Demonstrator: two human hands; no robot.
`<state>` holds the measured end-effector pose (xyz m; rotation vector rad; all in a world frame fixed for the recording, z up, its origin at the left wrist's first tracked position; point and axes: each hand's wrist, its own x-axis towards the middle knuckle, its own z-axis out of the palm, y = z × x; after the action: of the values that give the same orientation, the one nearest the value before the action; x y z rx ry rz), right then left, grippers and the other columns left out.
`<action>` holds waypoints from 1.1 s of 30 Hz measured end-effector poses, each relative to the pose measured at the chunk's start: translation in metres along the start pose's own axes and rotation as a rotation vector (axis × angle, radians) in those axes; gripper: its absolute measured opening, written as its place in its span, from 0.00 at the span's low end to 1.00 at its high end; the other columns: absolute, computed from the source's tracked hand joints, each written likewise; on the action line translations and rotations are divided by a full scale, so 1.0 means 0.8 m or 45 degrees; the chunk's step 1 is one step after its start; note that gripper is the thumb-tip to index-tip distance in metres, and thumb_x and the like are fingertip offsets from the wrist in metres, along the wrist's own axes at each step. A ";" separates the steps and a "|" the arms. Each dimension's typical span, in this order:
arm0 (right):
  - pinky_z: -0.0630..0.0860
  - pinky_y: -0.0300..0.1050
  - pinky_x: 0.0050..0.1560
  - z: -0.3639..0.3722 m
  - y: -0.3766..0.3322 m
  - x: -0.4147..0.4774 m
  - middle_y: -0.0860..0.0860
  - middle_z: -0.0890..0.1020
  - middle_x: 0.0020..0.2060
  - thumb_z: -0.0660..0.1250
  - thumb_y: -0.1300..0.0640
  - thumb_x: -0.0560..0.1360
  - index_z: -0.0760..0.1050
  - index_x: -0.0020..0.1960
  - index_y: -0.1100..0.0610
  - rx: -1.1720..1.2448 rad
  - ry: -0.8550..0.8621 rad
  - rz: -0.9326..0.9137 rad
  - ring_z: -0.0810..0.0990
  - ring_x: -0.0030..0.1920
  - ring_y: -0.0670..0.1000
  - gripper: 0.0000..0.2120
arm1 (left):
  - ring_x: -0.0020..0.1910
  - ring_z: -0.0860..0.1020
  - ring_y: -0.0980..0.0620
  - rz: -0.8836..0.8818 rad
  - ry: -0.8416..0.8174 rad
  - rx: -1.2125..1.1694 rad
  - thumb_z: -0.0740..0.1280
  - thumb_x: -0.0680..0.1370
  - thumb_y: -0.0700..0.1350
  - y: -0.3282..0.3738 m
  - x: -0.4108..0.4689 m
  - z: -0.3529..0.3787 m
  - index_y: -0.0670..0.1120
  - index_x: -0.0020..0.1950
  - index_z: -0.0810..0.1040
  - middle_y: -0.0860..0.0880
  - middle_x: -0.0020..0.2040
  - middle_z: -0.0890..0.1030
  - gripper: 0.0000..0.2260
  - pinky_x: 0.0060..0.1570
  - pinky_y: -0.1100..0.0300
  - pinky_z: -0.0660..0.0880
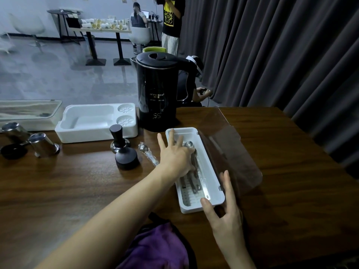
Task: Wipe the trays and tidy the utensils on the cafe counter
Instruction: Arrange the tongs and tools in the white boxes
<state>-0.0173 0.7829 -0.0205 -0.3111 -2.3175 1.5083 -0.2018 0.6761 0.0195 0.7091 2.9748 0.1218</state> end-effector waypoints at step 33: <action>0.68 0.57 0.73 -0.001 0.000 -0.002 0.30 0.66 0.73 0.72 0.43 0.71 0.52 0.77 0.29 0.165 -0.072 0.002 0.67 0.73 0.39 0.43 | 0.61 0.77 0.37 -0.506 0.205 -0.556 0.69 0.78 0.54 -0.090 -0.059 0.039 0.58 0.74 0.70 0.44 0.65 0.75 0.25 0.57 0.49 0.75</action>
<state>-0.0155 0.7831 -0.0206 -0.2388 -2.2491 1.6792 -0.1888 0.5927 -0.0156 0.0582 2.9982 0.7977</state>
